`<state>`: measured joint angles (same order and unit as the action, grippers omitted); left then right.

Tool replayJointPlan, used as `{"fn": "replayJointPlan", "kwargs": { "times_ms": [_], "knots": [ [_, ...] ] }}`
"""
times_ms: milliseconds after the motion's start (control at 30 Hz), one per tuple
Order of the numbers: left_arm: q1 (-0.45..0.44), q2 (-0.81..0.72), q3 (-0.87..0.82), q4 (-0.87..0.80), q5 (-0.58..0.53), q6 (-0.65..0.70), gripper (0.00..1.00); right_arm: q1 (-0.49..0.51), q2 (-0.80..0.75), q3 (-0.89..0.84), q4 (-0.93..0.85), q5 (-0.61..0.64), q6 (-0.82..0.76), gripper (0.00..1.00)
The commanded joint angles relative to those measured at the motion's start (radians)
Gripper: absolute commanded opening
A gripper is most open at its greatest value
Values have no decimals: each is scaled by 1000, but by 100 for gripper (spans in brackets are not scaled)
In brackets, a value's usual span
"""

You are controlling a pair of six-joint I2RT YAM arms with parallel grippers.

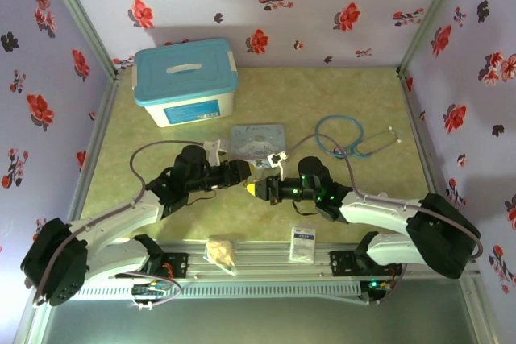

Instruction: Unlock the padlock with the key

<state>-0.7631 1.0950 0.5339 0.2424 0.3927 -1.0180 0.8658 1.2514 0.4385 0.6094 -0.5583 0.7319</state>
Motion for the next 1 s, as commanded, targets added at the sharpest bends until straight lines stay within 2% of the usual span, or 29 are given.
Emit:
{"fn": "replayJointPlan", "kwargs": {
  "times_ms": [0,133,433,533,633,833,967],
  "knots": [
    [-8,14,3,18,8,-5,40,-5,16,26,41,-19,-16,0],
    [-14,15,8,21,17,-5,31,-5,20,18,67,-9,-8,0],
    [-28,39,-3,34,26,-11,20,-7,23,16,69,4,-13,0],
    [-28,34,-3,33,25,-10,12,-10,17,14,63,16,-18,0],
    [-29,29,-6,27,27,-7,0,-15,9,13,49,27,-21,0],
    [-28,0,-6,8,-18,-3,0,-18,-22,-5,22,73,-26,0],
    [-28,-27,-20,31,-113,-25,0,-19,-63,-36,27,132,-4,5]
  ]
}}
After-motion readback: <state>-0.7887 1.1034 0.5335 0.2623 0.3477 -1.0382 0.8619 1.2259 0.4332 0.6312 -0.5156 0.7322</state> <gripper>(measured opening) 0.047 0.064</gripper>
